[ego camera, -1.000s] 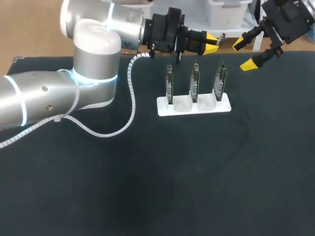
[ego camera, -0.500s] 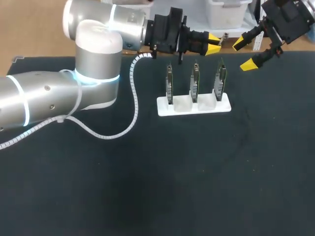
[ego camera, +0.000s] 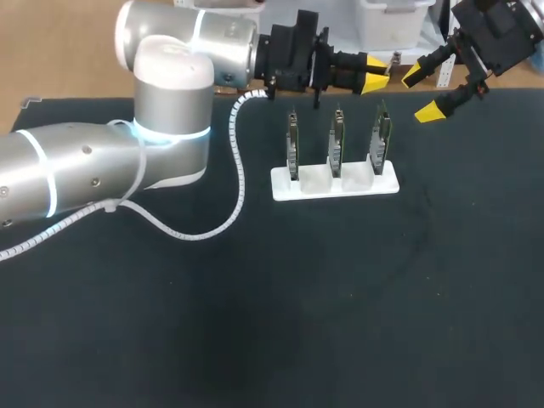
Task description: Pick up the optical module with the left hand, and insert it into the network port with the right hand.
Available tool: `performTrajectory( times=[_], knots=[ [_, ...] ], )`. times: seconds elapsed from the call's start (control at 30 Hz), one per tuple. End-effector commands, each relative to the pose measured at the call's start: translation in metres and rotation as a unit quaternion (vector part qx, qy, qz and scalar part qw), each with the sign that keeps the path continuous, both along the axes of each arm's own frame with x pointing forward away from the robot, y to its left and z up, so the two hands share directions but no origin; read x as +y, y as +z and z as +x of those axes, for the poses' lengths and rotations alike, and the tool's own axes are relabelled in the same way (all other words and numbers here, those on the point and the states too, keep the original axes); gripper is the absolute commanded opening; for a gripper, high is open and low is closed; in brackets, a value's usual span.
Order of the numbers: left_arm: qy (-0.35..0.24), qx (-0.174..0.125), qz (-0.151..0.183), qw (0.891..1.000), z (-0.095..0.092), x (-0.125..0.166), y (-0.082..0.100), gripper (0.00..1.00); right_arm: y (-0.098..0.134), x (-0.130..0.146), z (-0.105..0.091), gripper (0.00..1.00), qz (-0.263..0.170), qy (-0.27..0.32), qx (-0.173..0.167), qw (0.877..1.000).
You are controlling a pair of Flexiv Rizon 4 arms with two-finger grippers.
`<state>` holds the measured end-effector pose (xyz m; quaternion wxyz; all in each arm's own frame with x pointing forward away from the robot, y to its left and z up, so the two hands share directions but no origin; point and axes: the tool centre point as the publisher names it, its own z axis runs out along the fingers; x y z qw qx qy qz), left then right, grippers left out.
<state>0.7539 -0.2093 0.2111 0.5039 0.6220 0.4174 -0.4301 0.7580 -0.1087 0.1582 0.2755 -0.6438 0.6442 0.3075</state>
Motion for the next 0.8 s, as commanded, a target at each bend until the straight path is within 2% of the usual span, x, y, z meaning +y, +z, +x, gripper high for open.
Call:
performTrajectory(
  times=[0.03,0.3,0.4,0.43,0.8],
  knots=[
    [-0.004,0.007,-0.007,1.000,0.0023,-0.0049,-0.0045,0.00,0.0002,0.0001,-0.0016,1.00,0.000,-0.001,-0.001,1.000],
    [0.005,0.026,0.011,1.000,0.0002,-0.0065,-0.0094,0.00,0.0002,0.0001,-0.0016,1.00,0.000,-0.001,-0.001,1.000],
    [-0.001,0.024,0.051,0.998,0.0009,-0.0085,-0.0082,0.00,0.0002,0.0001,-0.0016,1.00,0.000,-0.001,-0.001,1.000],
    [-0.010,0.029,0.074,0.997,0.0029,-0.0097,-0.0075,0.00,0.0002,0.0001,-0.0016,1.00,0.000,-0.001,-0.001,1.000],
    [-0.010,0.029,0.074,0.997,0.0029,-0.0097,-0.0075,0.00,0.0002,0.0001,-0.0016,1.00,0.000,-0.001,-0.001,1.000]
  ],
)
